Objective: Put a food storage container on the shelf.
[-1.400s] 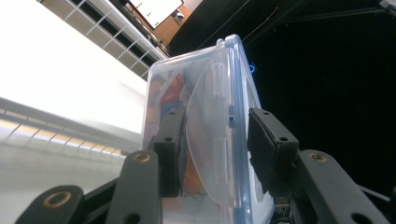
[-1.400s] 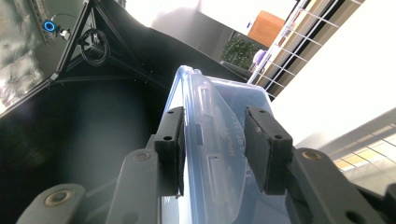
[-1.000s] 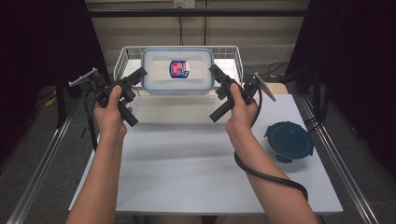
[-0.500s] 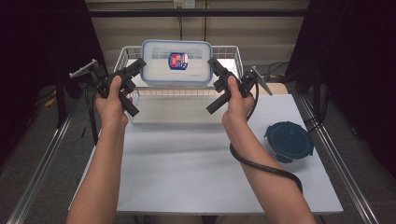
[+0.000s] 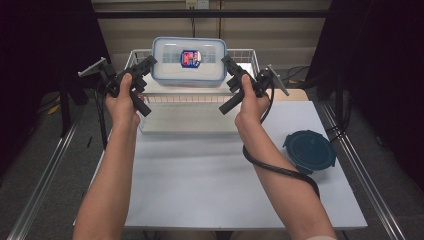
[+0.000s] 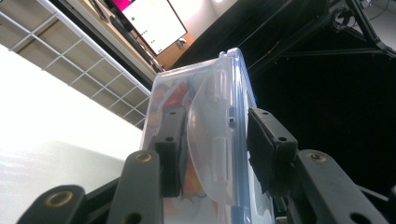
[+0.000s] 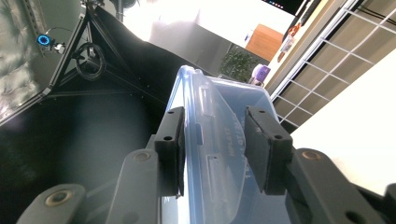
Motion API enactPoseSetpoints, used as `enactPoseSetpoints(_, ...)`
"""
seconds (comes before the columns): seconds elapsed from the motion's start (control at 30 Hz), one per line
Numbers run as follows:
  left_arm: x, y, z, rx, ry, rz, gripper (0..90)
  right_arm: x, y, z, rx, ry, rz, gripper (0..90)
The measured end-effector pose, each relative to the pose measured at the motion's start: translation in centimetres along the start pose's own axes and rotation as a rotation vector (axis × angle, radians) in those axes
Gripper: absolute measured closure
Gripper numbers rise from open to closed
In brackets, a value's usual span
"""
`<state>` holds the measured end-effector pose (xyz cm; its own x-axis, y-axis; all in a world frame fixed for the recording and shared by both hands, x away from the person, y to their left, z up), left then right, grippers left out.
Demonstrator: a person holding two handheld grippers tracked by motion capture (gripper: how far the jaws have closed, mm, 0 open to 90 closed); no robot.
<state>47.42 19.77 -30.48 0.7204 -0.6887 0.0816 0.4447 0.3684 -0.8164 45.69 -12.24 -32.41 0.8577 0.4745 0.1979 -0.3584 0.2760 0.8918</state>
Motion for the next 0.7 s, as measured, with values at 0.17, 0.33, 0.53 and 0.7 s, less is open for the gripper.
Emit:
enactPoseSetpoints(0.17,0.5,0.5,0.0,0.009,0.012,0.015,58.7,0.5,-0.6,0.1,-0.006,-0.008,-0.017,60.2)
enactPoseSetpoints(0.33,1.3,1.6,0.3,0.002,0.004,0.031,58.4,1.1,-1.1,0.0,0.0,-0.007,-0.036,60.2)
enactPoseSetpoints(0.53,2.0,2.4,0.0,-0.016,-0.003,0.054,58.1,1.7,-1.9,0.1,0.007,-0.018,-0.063,60.1)
enactPoseSetpoints(0.7,2.3,2.6,-0.2,-0.026,0.002,0.065,57.6,2.1,-2.3,0.3,0.014,-0.029,-0.073,60.2)
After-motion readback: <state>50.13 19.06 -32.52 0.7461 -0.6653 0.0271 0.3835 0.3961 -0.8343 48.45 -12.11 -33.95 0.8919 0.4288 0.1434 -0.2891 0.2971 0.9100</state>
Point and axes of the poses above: each handheld gripper's, and its own axes: x roughly forward along the jaws, z roughly out of its top, y roughly to its left, the point moved 3 cm from there along x, roughly forward along the jaws
